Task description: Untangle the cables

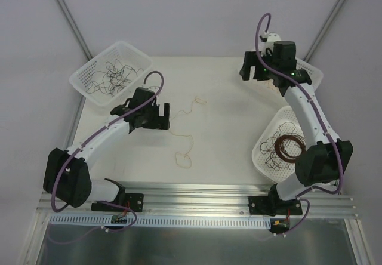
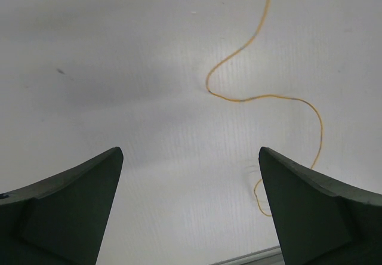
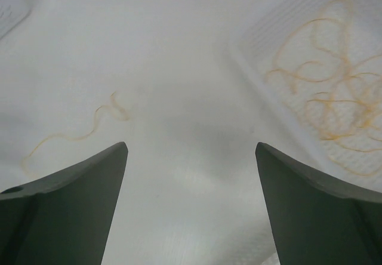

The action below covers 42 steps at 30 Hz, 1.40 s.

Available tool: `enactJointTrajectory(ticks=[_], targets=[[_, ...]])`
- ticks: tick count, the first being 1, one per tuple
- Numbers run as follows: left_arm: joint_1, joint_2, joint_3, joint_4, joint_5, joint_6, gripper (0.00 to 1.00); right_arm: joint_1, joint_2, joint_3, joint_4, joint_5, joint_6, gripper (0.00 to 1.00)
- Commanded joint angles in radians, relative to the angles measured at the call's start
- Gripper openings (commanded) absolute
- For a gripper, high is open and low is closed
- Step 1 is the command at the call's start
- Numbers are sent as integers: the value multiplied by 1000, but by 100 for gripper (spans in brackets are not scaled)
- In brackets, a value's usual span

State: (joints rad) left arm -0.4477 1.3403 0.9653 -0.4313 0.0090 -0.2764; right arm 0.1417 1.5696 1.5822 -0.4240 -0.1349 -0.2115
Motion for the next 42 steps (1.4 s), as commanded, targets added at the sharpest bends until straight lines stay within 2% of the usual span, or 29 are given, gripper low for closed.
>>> enactJointTrajectory(ticks=[1, 7, 12, 15, 18, 23, 28, 29, 32, 33, 34, 35, 38, 39, 42], targets=[[95, -90, -39, 6, -67, -63, 99, 146, -10, -80, -96, -87, -35, 93], [227, -231, -128, 12, -136, -34, 99, 407, 39, -208, -121, -163, -40, 92], [256, -338, -189, 12, -260, 49, 99, 561, 125, -249, -58, -149, -45, 91], [254, -400, -220, 14, -283, 80, 99, 591, 202, -206, -77, -169, -138, 92], [254, -466, -264, 14, -294, 75, 99, 633, 304, -110, -188, -161, -209, 92], [254, -489, -312, 17, -313, 60, 99, 653, 385, -57, -191, -137, -215, 87], [254, -461, -309, 29, -328, 62, 99, 657, 446, -44, -168, -158, -183, 72], [254, -458, -307, 32, -330, 66, 99, 657, 458, -45, -162, -161, -174, 64], [254, -448, -304, 45, -343, 71, 99, 661, 475, -50, -147, -172, -166, 51], [254, -443, -304, 46, -348, 72, 99, 662, 474, -51, -144, -173, -166, 42], [254, -440, -304, 48, -348, 72, 99, 662, 474, -57, -134, -169, -166, 37], [254, -438, -306, 49, -346, 74, 99, 661, 471, -56, -133, -163, -166, 26], [254, -437, -306, 49, -354, 80, 99, 659, 442, -57, -136, -126, -177, 9], [256, -438, -307, 51, -356, 82, 99, 653, 405, -59, -137, -100, -181, 1], [254, -449, -312, 51, -360, 80, 99, 632, 344, -47, -160, -34, -224, 1]])
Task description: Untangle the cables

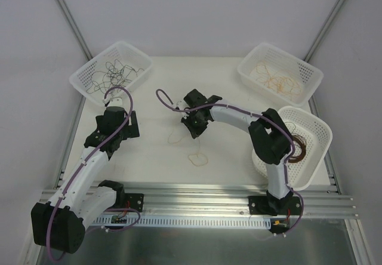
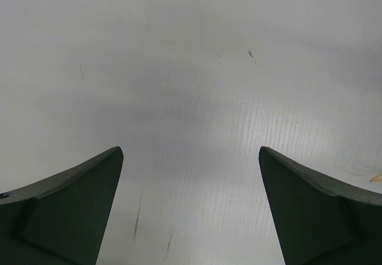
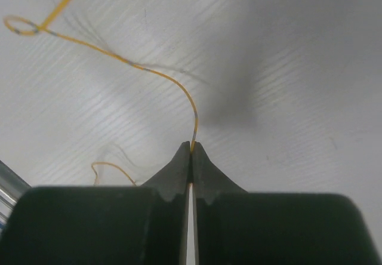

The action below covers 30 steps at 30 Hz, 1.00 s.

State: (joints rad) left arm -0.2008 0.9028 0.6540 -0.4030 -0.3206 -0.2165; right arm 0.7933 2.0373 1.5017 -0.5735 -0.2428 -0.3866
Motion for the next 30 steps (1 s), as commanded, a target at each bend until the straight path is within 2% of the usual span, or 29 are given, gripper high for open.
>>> enactJointTrajectory(ticks=[1, 9, 15, 21, 30], targets=[[9, -13, -1, 26, -26, 20, 99, -28, -159, 43, -41, 98, -84, 1], [9, -7, 1, 33, 9, 20, 99, -161, -336, 227, -176, 348, -264, 1], [8, -12, 1, 33, 9, 20, 99, -299, -455, 307, -140, 482, -363, 1], [9, -2, 1, 36, 15, 20, 99, -451, -522, 353, -23, 493, -383, 1], [8, 25, 1, 38, 18, 23, 99, -634, -508, 495, 79, 409, -287, 1]])
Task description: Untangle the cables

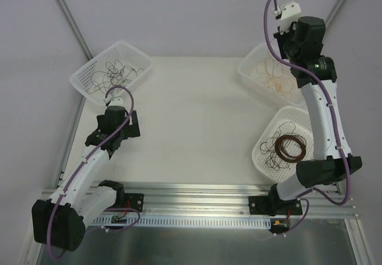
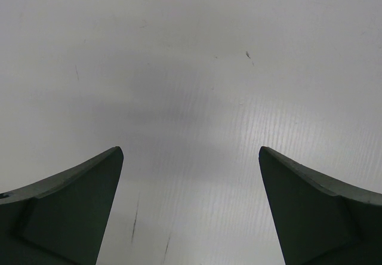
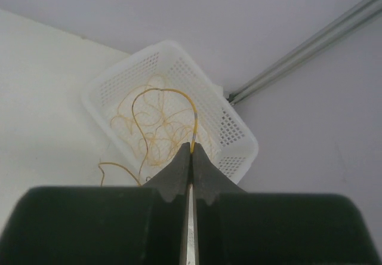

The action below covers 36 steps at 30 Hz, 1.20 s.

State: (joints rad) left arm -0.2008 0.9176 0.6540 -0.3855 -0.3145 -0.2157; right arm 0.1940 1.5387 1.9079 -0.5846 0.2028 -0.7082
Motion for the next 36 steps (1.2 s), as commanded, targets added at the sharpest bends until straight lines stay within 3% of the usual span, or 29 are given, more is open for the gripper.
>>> enactJointTrajectory(ticks=[1, 12, 17, 32, 34, 36], targets=[[8, 15, 2, 19, 12, 22, 99, -45, -8, 97, 106, -43, 45, 1], [8, 29, -5, 20, 67, 13, 99, -251, 139, 160, 299, -29, 153, 1], [8, 44, -10, 22, 72, 15, 99, -307, 247, 183, 312, -49, 210, 1], [8, 86, -13, 22, 92, 10, 99, -347, 537, -17, 267, -249, 484, 2], [8, 90, -13, 23, 95, 9, 99, -353, 560, 5, 241, -285, 509, 13], [8, 92, -11, 23, 103, 9, 99, -357, 577, 34, 177, -305, 530, 39]])
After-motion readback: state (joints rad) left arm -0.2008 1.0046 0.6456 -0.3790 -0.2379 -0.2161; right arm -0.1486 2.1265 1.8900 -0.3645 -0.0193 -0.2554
